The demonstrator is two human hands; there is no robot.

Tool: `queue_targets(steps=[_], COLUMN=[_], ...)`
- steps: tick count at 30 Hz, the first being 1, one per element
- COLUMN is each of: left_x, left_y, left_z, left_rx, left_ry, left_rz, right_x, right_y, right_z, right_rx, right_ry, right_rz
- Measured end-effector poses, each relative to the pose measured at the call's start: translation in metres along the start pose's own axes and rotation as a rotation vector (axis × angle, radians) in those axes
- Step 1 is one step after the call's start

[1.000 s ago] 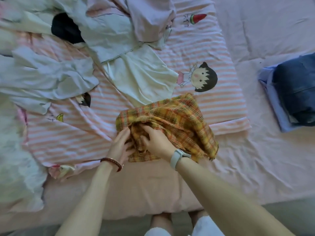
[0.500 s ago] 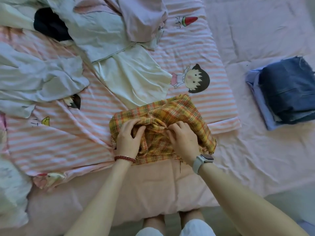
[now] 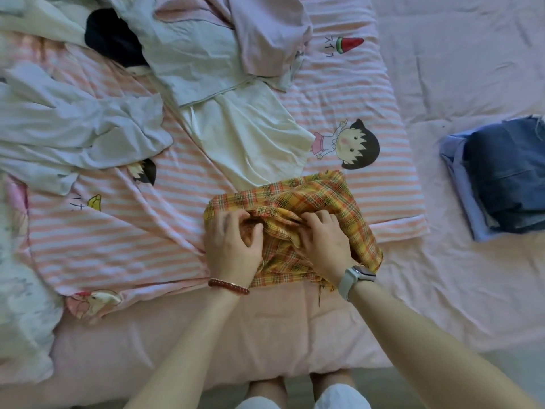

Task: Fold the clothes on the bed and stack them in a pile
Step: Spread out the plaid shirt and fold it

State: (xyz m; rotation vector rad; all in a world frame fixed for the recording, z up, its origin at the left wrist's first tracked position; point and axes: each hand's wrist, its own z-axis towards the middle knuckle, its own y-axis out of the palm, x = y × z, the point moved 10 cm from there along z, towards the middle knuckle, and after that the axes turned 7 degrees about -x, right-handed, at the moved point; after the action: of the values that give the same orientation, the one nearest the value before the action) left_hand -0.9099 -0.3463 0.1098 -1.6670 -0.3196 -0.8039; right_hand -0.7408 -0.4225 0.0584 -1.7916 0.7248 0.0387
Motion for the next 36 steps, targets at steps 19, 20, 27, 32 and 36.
queue_targets(steps=[19,20,27,32,36], left_x=[-0.074,-0.079,-0.053,-0.043,-0.059], left_y=[0.014,0.011,0.034,0.042,0.030], left_z=[0.032,0.031,0.000,-0.009,-0.002], left_rx=[-0.076,-0.072,-0.231,-0.197,-0.127], left_ry=[-0.707,-0.728,-0.526,-0.514,-0.512], left_rz=[-1.004,-1.007,-0.515,-0.177,-0.465], right_x=[-0.081,-0.082,-0.028,-0.009,-0.011], right_y=[-0.009,-0.005,-0.005,0.008,0.015], right_z=[0.001,0.001,-0.025,-0.035,-0.038], right_rx=[-0.152,-0.167,0.083,0.028,0.008], right_ry=[-0.121,-0.117,-0.014,-0.003,-0.027], right_rz=[0.720,0.682,0.542,0.381,0.146])
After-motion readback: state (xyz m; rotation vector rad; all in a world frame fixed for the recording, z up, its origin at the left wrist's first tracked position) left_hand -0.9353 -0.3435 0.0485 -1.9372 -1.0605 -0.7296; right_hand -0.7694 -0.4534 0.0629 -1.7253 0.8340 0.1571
